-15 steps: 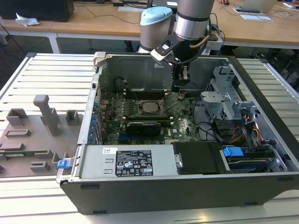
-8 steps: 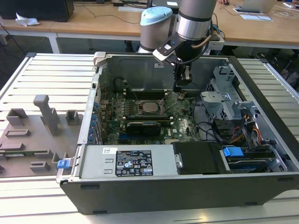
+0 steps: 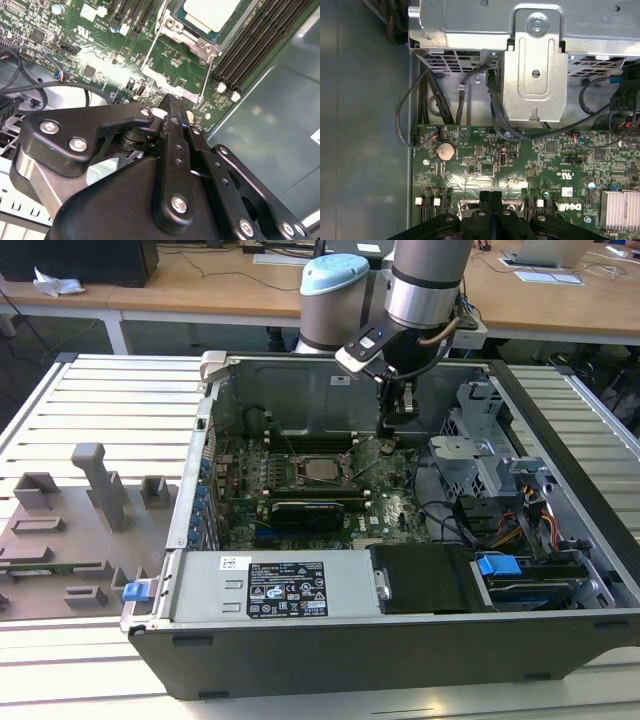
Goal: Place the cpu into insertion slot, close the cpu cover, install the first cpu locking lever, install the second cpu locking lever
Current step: 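Close the cpu cover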
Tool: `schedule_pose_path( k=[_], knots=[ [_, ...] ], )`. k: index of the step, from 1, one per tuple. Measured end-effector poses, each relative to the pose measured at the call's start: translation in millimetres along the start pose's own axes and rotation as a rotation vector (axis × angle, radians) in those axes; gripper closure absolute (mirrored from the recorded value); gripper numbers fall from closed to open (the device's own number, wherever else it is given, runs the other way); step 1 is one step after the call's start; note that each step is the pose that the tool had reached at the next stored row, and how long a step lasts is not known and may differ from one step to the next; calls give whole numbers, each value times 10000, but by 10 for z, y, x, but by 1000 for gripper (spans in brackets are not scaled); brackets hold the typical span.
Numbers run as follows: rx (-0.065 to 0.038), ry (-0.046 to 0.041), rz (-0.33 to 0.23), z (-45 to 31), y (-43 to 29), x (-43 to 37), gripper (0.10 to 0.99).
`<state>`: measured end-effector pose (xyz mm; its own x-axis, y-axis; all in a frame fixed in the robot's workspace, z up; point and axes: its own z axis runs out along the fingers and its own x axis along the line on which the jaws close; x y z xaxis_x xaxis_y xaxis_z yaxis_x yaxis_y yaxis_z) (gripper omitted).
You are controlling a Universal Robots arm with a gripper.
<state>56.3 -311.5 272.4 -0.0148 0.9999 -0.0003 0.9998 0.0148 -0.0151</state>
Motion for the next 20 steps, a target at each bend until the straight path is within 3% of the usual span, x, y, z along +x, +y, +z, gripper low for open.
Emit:
schedule_pose_path(
  k=[6,9,17,20],
  knots=[
    [8,1,-1,35,90,0,980],
    [10,2,0,117,95,0,980],
    [10,0,0,177,99,0,980],
    [11,0,-1,234,100,0,980]
  ],
)
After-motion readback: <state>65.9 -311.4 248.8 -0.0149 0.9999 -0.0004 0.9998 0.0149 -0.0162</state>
